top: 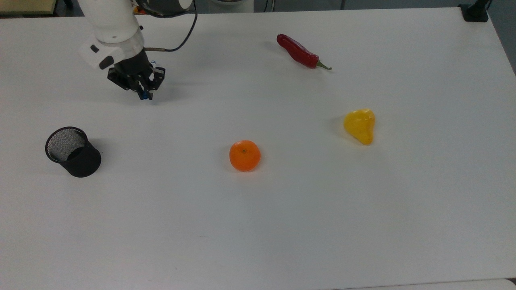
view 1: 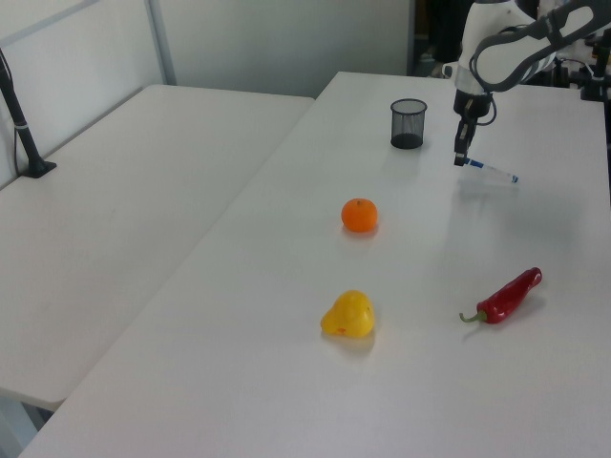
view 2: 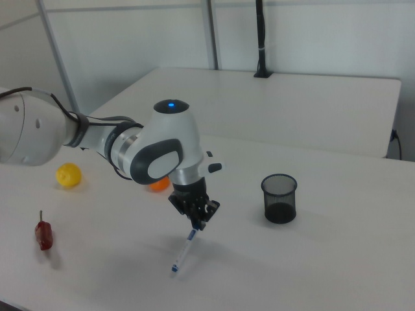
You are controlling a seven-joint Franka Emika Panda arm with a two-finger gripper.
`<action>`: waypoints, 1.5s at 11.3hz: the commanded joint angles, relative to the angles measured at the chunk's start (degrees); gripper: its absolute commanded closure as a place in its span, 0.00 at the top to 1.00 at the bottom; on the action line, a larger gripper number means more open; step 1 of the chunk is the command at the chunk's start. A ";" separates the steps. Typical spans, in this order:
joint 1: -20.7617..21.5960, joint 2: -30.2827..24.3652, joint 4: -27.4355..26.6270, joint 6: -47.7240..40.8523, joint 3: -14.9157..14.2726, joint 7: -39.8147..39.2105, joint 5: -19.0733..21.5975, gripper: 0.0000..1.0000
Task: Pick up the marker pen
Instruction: 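Carry the marker away from the cup and lower it to the table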
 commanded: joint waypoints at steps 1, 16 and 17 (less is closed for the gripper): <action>0.48 -1.43 -1.08 -0.17 4.94 5.48 0.44 0.11; 1.62 1.65 -0.82 0.09 14.28 12.26 -0.18 1.00; 1.62 1.47 -0.03 -0.70 14.28 12.35 -0.18 1.00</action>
